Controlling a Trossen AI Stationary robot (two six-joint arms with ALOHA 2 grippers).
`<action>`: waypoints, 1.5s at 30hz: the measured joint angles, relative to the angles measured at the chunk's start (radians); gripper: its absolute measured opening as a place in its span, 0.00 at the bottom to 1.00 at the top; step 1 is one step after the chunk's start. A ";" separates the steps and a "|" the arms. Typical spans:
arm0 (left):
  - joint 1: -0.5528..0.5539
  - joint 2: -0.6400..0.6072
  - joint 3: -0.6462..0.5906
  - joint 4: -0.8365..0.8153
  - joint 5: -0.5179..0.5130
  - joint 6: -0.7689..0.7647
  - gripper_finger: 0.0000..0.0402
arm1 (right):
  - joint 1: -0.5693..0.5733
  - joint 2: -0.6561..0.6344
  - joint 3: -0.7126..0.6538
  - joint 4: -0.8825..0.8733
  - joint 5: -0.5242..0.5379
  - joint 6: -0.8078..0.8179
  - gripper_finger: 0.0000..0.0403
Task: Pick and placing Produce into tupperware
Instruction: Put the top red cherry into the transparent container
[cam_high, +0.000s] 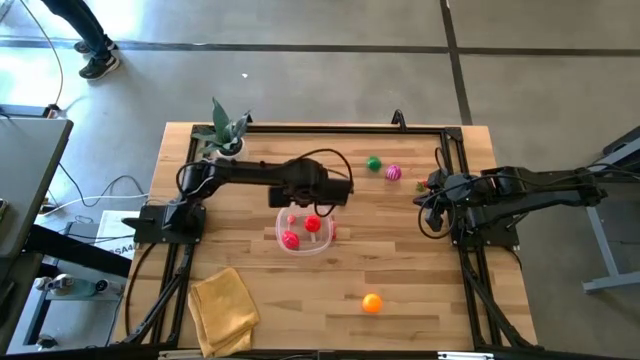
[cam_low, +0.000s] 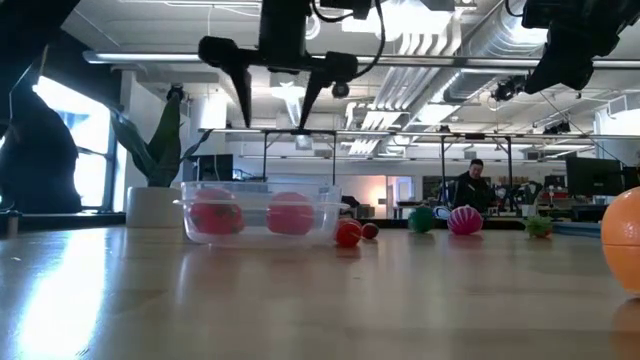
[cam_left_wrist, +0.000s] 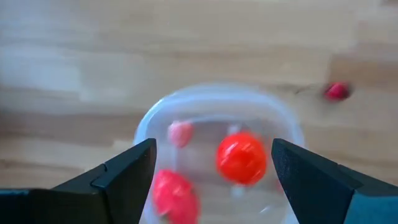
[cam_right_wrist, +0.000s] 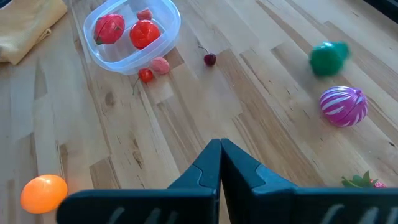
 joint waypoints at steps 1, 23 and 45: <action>0.003 -0.001 0.000 0.009 -0.004 0.003 0.77 | 0.000 0.000 0.000 0.000 0.000 0.000 0.00; 0.053 0.001 0.000 0.282 -0.225 0.909 0.77 | 0.000 0.000 0.000 0.000 0.000 0.000 0.00; 0.245 0.135 0.000 0.553 0.283 0.981 0.77 | 0.000 0.000 0.000 0.000 0.000 0.000 0.00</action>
